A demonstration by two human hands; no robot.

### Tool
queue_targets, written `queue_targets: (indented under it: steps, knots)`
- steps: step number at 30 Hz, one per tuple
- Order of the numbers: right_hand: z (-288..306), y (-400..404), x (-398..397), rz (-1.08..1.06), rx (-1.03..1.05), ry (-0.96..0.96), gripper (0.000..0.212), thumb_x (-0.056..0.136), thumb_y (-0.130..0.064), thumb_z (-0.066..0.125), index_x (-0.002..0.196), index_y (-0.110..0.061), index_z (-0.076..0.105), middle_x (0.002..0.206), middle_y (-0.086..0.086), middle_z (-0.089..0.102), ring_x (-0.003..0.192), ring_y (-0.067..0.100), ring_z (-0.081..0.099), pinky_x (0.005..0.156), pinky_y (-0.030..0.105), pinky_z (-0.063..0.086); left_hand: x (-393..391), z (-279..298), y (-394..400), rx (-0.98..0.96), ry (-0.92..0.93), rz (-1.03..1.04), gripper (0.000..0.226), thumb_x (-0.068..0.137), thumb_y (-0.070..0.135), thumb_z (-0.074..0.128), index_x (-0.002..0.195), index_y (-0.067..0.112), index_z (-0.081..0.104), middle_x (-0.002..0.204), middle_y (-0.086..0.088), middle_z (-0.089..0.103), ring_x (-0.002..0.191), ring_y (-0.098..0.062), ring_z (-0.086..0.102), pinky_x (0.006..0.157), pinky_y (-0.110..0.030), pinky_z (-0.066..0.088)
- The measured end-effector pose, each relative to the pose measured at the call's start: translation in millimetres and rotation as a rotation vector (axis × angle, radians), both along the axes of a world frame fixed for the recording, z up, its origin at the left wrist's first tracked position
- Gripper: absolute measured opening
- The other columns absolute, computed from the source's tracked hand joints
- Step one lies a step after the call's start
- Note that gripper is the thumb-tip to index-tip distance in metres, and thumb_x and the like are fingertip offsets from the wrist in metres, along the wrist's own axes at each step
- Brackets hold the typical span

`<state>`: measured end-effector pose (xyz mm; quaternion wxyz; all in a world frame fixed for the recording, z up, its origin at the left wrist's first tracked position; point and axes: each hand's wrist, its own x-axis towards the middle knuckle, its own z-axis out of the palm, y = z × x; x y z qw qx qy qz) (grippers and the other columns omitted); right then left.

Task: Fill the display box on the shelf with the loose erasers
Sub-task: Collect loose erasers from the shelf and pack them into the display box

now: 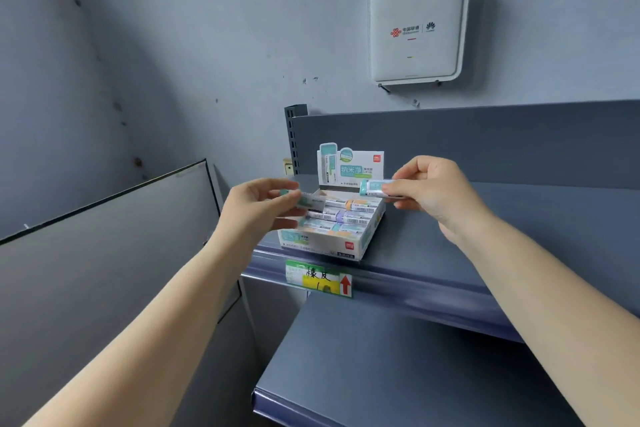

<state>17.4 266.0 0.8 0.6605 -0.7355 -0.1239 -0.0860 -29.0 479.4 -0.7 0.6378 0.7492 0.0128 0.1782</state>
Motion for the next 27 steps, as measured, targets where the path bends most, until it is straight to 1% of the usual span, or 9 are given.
queue_targets:
  steps: [3, 5, 7, 10, 15, 18, 22, 24, 27]
  knots:
    - [-2.0, 12.8, 14.7, -0.051, -0.105, -0.029, 0.021, 0.072, 0.003, 0.071, 0.068, -0.010, 0.054, 0.082, 0.015, 0.068, 0.067, 0.024, 0.063, 0.062, 0.031, 0.053, 20.5, -4.5, 4.5, 0.006, 0.014, -0.006, 0.005, 0.085, 0.009, 0.064, 0.083, 0.012, 0.067, 0.082, -0.009, 0.071, 0.062, -0.012, 0.070, 0.063, -0.025, 0.059]
    - [-2.5, 22.0, 24.1, -0.087, -0.196, -0.074, 0.023, 0.069, 0.000, 0.073, 0.067, -0.015, 0.056, 0.085, 0.013, 0.069, 0.071, 0.023, 0.062, 0.070, 0.038, 0.053, 36.0, -4.6, 9.1, 0.074, 0.023, 0.011, 0.005, 0.084, 0.011, 0.065, 0.081, 0.014, 0.067, 0.080, -0.007, 0.072, 0.062, -0.010, 0.070, 0.063, -0.026, 0.058]
    - [-1.1, 30.0, 32.4, -0.112, -0.291, -0.120, 0.022, 0.068, -0.005, 0.075, 0.067, -0.021, 0.060, 0.081, 0.006, 0.069, 0.067, 0.017, 0.059, 0.070, 0.033, 0.050, 53.1, -2.3, 14.7, 0.150, 0.021, 0.032, 0.004, 0.083, 0.014, 0.067, 0.079, 0.016, 0.068, 0.079, -0.006, 0.072, 0.064, -0.010, 0.068, 0.061, -0.025, 0.056]
    - [1.5, 37.8, 43.0, -0.108, -0.387, -0.127, 0.017, 0.069, -0.006, 0.075, 0.073, -0.019, 0.065, 0.070, -0.005, 0.063, 0.058, 0.007, 0.055, 0.059, 0.021, 0.043, 75.7, 0.9, 21.0, 0.252, -0.006, 0.026, 0.005, 0.082, 0.019, 0.068, 0.077, 0.020, 0.070, 0.074, -0.002, 0.070, 0.064, -0.009, 0.062, 0.056, -0.022, 0.048]
    - [-1.8, 48.8, 51.7, -0.153, -0.529, -0.121, 0.018, 0.070, -0.009, 0.074, 0.069, -0.023, 0.063, 0.070, -0.007, 0.062, 0.061, 0.005, 0.052, 0.052, 0.016, 0.037, 102.1, -4.9, 27.3, 0.340, -0.023, -0.060, 0.014, 0.081, 0.023, 0.068, 0.067, 0.026, 0.067, 0.048, 0.015, 0.061, 0.047, 0.002, 0.046, 0.049, -0.017, 0.035]
    - [-3.7, 51.8, 52.0, -0.181, -0.563, -0.119, 0.018, 0.071, -0.009, 0.073, 0.069, -0.023, 0.063, 0.077, -0.002, 0.066, 0.060, 0.006, 0.052, 0.051, 0.010, 0.040, 116.6, -11.2, 28.7, 0.375, -0.021, -0.139, 0.009, 0.079, 0.027, 0.069, 0.070, 0.025, 0.069, 0.057, 0.013, 0.068, 0.059, -0.007, 0.051, 0.051, -0.020, 0.035]
    - [-8.3, 52.5, 50.5, -0.235, -0.592, -0.088, 0.013, 0.070, -0.009, 0.074, 0.072, -0.020, 0.067, 0.086, 0.007, 0.071, 0.070, 0.019, 0.061, 0.072, 0.029, 0.050, 133.9, -17.6, 29.1, 0.442, -0.027, -0.261, 0.005, 0.078, 0.028, 0.071, 0.074, 0.024, 0.070, 0.073, 0.005, 0.072, 0.057, -0.002, 0.056, 0.044, -0.012, 0.037]
    - [-10.6, 51.6, 50.0, -0.273, -0.625, -0.069, 0.010, 0.069, -0.011, 0.075, 0.074, -0.018, 0.069, 0.085, 0.007, 0.071, 0.080, 0.025, 0.065, 0.077, 0.033, 0.052, 139.7, -20.9, 29.9, 0.457, -0.016, -0.322, 0.005, 0.077, 0.027, 0.072, 0.077, 0.022, 0.071, 0.075, 0.005, 0.072, 0.059, 0.002, 0.060, 0.048, -0.011, 0.043]
    - [-14.5, 48.8, 48.7, -0.277, -0.666, -0.064, 0.008, 0.070, -0.013, 0.075, 0.076, -0.016, 0.071, 0.082, 0.003, 0.072, 0.069, 0.013, 0.061, 0.065, 0.017, 0.046, 144.0, -26.6, 31.2, 0.504, -0.030, -0.384, 0.006, 0.078, 0.029, 0.071, 0.076, 0.023, 0.069, 0.077, 0.010, 0.071, 0.069, -0.005, 0.064, 0.055, -0.016, 0.048]
